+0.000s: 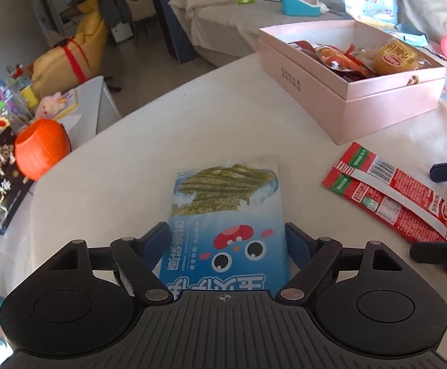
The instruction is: Organize snacks
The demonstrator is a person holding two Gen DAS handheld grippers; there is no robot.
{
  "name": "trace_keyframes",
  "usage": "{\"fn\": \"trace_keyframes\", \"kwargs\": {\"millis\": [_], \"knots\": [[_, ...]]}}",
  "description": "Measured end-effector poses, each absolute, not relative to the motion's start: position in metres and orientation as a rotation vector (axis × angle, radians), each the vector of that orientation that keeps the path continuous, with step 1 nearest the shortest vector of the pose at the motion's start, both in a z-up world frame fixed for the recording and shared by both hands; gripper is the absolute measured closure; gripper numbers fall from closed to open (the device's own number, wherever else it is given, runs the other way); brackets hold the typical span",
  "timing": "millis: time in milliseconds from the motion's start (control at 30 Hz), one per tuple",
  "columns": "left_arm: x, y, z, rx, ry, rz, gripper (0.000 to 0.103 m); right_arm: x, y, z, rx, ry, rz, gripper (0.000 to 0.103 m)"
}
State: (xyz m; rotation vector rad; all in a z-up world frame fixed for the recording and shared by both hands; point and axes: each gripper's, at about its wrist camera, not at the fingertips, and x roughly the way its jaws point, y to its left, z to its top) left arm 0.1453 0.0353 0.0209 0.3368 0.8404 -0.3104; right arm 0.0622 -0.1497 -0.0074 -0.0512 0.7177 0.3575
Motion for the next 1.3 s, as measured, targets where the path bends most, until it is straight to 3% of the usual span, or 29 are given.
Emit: {"fn": "trace_keyframes", "kwargs": {"millis": [367,700,733,767,800,833,867,967,1133,1233,1300], "knots": [[0.189,0.054,0.017,0.114,0.908,-0.310,0.010,0.063,-0.149,-0.007,-0.054,0.726,0.369,0.011],[0.121,0.026,0.017,0.198,0.895,-0.366,0.014,0.094,-0.143,-0.002,-0.046,0.775,0.317,0.014],[0.121,0.025,0.017,0.194,0.893,-0.366,0.014,0.095,-0.139,-0.001,-0.073,0.777,0.316,0.024],[0.123,0.024,0.016,0.182,0.893,-0.368,0.013,0.094,-0.136,0.001,-0.089,0.778,0.328,0.042],[0.125,0.024,0.016,0.177,0.889,-0.366,0.013,0.092,-0.135,0.005,-0.104,0.785,0.347,0.052],[0.127,0.023,0.015,0.179,0.886,-0.366,0.012,0.090,-0.135,0.009,-0.112,0.791,0.348,0.054],[0.128,0.022,0.015,0.181,0.883,-0.366,0.012,0.086,-0.138,0.014,-0.111,0.789,0.342,0.066],[0.131,0.021,0.013,0.176,0.868,-0.360,0.011,0.073,-0.159,0.028,-0.071,0.772,0.336,0.080],[0.131,0.018,0.011,0.169,0.844,-0.346,0.010,0.057,-0.190,0.040,-0.055,0.727,0.273,0.078],[0.127,0.018,0.012,0.167,0.843,-0.342,0.010,0.057,-0.195,0.033,-0.002,0.750,0.275,0.047],[0.124,0.019,0.012,0.171,0.841,-0.348,0.011,0.059,-0.189,0.027,0.013,0.763,0.294,0.042]]}}
